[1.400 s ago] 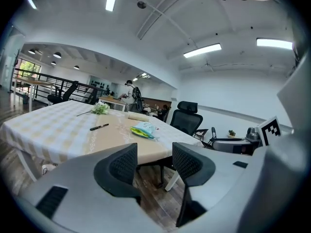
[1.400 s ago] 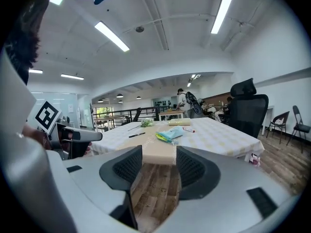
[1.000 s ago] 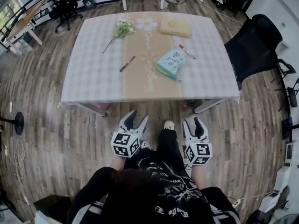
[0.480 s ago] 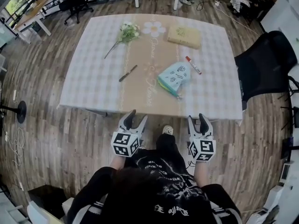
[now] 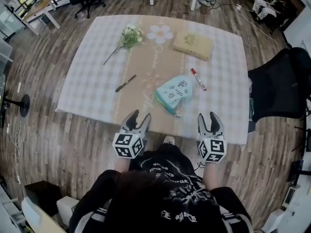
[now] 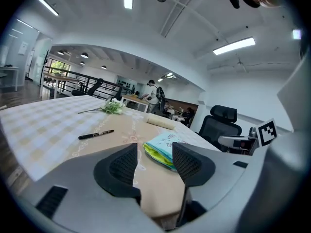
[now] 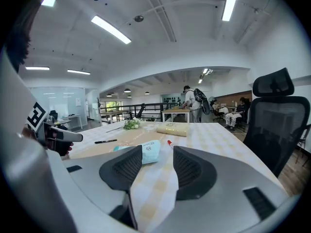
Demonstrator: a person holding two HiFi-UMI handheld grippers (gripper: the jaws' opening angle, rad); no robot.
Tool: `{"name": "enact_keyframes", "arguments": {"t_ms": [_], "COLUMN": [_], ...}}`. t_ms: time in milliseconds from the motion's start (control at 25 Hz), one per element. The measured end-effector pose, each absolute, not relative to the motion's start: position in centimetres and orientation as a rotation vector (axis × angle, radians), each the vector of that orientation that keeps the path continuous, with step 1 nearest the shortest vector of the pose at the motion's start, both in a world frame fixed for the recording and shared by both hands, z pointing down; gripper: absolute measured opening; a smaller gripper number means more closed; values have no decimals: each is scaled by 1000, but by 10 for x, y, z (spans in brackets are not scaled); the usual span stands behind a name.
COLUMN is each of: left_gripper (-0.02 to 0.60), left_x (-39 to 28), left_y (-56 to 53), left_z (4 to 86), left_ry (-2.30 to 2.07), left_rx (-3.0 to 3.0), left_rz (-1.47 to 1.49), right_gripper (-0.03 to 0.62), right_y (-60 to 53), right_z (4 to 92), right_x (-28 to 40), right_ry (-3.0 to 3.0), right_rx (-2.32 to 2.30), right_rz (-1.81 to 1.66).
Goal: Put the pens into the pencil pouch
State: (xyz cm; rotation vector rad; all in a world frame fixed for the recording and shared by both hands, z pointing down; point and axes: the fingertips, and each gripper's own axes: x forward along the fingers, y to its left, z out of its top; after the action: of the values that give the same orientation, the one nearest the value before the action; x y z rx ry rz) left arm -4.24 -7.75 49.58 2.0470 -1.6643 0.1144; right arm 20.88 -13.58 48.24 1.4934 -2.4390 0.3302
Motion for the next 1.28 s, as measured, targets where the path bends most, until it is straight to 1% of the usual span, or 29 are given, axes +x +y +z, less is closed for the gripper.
{"name": "enact_keyframes", "arguments": {"t_ms": [320,600,1040,1280], "left_gripper": [224,224,224,224], "left_x": [-36,-46,-78,-85], "left_y": [-108,-120,-135,-146], "left_z": [497,496,492,495], "left_ry": [-1790,-1842,-1855,-1836], "left_rx": [1935,1901,1882,1886], "left_rz": [88,108,197,237], "right_gripper": [208,202,201,196], "right_y": [-205,-252,-311,-329], "right_z": [486,505,563,599], "right_x": [229,223,212,209], "right_ry": [-2442,-2407,-2265,-2182], "right_rx": [1382,1291,1211,1173], "right_rz": [299,306,440,495]}}
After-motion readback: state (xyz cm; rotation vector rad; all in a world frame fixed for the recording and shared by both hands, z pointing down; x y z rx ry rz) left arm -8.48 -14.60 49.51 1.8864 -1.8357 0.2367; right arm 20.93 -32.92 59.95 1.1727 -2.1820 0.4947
